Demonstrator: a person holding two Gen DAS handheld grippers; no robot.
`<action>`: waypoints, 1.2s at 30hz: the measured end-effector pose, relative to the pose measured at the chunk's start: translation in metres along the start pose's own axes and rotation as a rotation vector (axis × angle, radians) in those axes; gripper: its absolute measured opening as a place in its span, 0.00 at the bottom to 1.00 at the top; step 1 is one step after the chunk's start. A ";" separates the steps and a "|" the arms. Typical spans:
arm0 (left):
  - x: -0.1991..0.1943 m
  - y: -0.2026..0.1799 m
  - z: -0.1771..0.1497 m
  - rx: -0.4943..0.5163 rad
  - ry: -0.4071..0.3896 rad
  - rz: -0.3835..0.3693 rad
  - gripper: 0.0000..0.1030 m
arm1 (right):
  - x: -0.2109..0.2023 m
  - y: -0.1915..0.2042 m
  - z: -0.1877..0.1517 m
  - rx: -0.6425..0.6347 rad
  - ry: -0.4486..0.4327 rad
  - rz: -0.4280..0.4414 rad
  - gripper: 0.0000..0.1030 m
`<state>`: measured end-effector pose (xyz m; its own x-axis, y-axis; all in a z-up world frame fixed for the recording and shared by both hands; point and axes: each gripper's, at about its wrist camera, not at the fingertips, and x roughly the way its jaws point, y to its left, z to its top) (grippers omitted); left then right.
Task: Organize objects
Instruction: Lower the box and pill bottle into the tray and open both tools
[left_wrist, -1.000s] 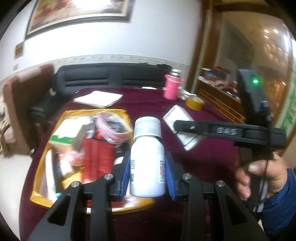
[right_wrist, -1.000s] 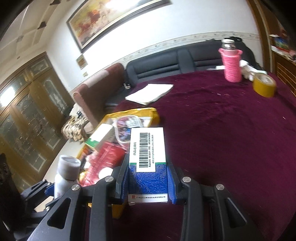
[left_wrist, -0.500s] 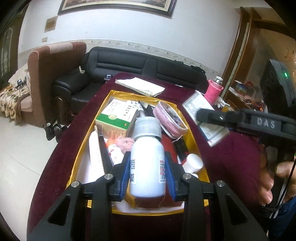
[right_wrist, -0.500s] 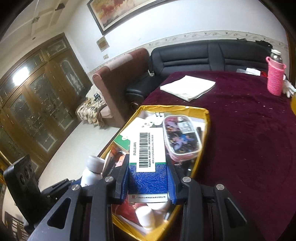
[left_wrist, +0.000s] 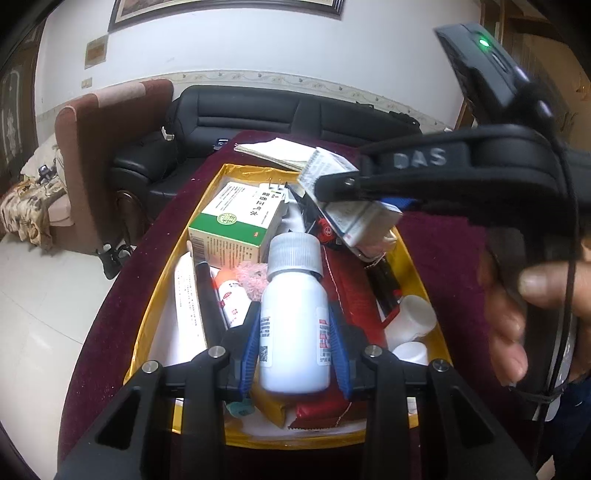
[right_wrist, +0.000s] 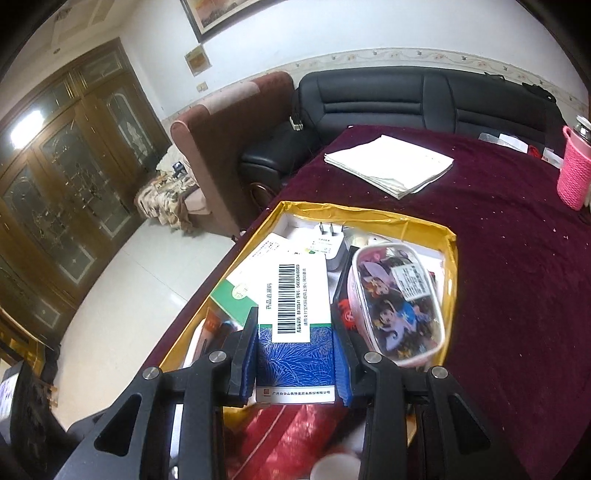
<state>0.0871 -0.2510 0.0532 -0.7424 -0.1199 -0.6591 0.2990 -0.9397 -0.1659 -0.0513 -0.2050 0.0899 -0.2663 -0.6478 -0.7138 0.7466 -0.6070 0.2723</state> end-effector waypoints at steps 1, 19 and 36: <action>0.000 -0.001 0.000 0.004 0.000 -0.001 0.33 | 0.003 0.001 0.001 -0.003 0.002 -0.003 0.37; 0.003 -0.004 0.004 0.034 0.011 0.040 0.33 | 0.021 0.001 0.010 -0.012 0.024 -0.037 0.37; 0.011 -0.003 0.004 0.035 0.029 0.012 0.33 | 0.034 -0.004 0.017 0.016 0.042 -0.057 0.37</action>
<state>0.0753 -0.2508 0.0492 -0.7210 -0.1229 -0.6819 0.2867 -0.9488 -0.1322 -0.0744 -0.2327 0.0754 -0.2818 -0.5926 -0.7546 0.7209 -0.6497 0.2411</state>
